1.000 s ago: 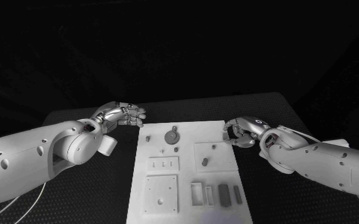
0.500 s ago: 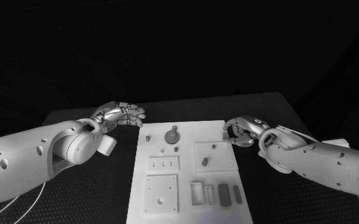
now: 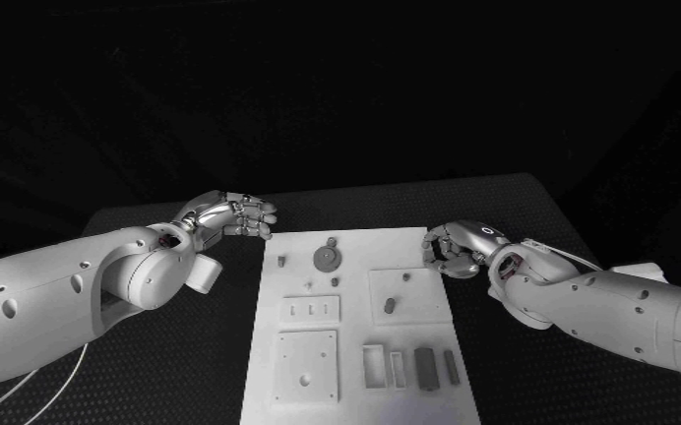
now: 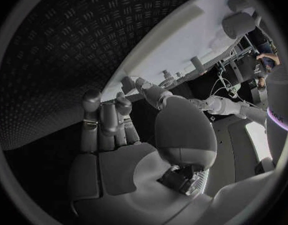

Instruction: Assemble the parts on the task board

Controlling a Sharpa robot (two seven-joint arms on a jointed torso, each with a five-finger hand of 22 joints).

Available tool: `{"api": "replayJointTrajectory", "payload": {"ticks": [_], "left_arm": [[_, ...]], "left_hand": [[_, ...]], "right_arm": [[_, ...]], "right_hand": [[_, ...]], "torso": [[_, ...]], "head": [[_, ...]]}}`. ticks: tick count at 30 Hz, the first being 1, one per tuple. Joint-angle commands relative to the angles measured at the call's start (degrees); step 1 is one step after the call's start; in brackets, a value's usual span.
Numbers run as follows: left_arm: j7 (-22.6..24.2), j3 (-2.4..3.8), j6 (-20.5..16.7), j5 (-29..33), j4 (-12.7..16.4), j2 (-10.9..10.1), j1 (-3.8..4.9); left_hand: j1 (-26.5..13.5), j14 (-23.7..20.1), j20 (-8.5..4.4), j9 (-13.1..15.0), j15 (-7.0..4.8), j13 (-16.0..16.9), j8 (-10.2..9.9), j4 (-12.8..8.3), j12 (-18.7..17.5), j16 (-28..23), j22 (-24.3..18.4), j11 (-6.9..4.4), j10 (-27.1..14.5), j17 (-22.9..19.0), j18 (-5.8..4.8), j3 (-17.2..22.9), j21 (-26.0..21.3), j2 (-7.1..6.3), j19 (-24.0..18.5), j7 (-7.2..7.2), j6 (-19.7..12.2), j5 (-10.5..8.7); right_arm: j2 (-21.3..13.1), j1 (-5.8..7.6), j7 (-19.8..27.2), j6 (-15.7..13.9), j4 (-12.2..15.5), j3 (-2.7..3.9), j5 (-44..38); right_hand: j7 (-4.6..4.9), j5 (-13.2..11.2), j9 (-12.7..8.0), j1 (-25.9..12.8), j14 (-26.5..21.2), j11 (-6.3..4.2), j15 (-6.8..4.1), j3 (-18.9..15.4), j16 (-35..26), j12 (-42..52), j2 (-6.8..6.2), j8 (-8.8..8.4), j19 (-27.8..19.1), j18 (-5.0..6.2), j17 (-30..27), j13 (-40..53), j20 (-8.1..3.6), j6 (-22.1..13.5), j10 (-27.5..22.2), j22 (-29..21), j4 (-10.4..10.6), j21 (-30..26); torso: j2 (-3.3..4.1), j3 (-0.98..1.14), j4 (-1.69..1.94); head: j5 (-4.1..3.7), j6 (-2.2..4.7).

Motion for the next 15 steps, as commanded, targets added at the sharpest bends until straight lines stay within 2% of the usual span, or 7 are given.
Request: {"api": "replayJointTrajectory", "payload": {"ticks": [1,7,15], "left_arm": [[0.49,0.03,0.91,-0.17,0.09,0.1,0.01],[0.46,0.03,0.89,-0.17,0.04,0.09,0.01],[0.4,0.03,0.89,-0.17,0.11,0.02,0.0]], "left_hand": [[-0.38,0.51,-0.21,-0.02,-0.06,0.08,-0.17,-0.07,-0.41,-0.35,0.1,0.34,0.22,0.06,0.52,0.04,-0.38,0.1,0.17,0.08,-0.1,0.3],[-0.4,0.52,-0.2,-0.02,-0.06,0.09,-0.19,-0.07,-0.43,-0.37,0.11,0.34,0.22,0.08,0.51,0.04,-0.39,0.1,0.18,0.1,-0.12,0.3],[-0.43,0.53,-0.2,-0.03,-0.05,0.11,-0.24,-0.06,-0.47,-0.42,0.12,0.35,0.21,0.13,0.51,0.03,-0.41,0.09,0.18,0.12,-0.17,0.3]], "right_arm": [[0.09,-0.1,0.04,-0.25,-0.23,-0.01,-0.62],[0.37,-0.13,0.24,-0.32,-0.46,-0.01,-0.62],[0.46,-0.17,0.39,-0.41,-0.62,0.0,-0.67]], "right_hand": [[1.89,0.13,0.17,0.04,0.38,-0.3,-0.13,-0.02,0.27,0.19,0.91,0.53,0.07,2.73,0.09,-0.11,-0.6,2.83,0.21,0.72,0.02,0.35],[1.47,0.12,0.62,0.21,0.66,-0.69,-0.47,-0.21,0.3,0.16,1.88,1.17,0.11,2.73,0.25,-0.27,-0.69,3.9,0.48,0.74,-0.37,0.42],[0.68,0.13,1.48,0.23,0.83,-1.45,-1.16,-0.51,0.27,-0.02,4.27,2.23,0.03,2.73,0.25,-0.49,-0.78,5.85,0.8,0.78,-1.49,0.48]], "torso": [[-0.03,-0.03,0.01],[0.0,0.01,0.05],[-0.01,-0.01,-0.02]], "head": [[-0.03,0.02],[0.01,-0.07],[-0.01,-0.18]]}}
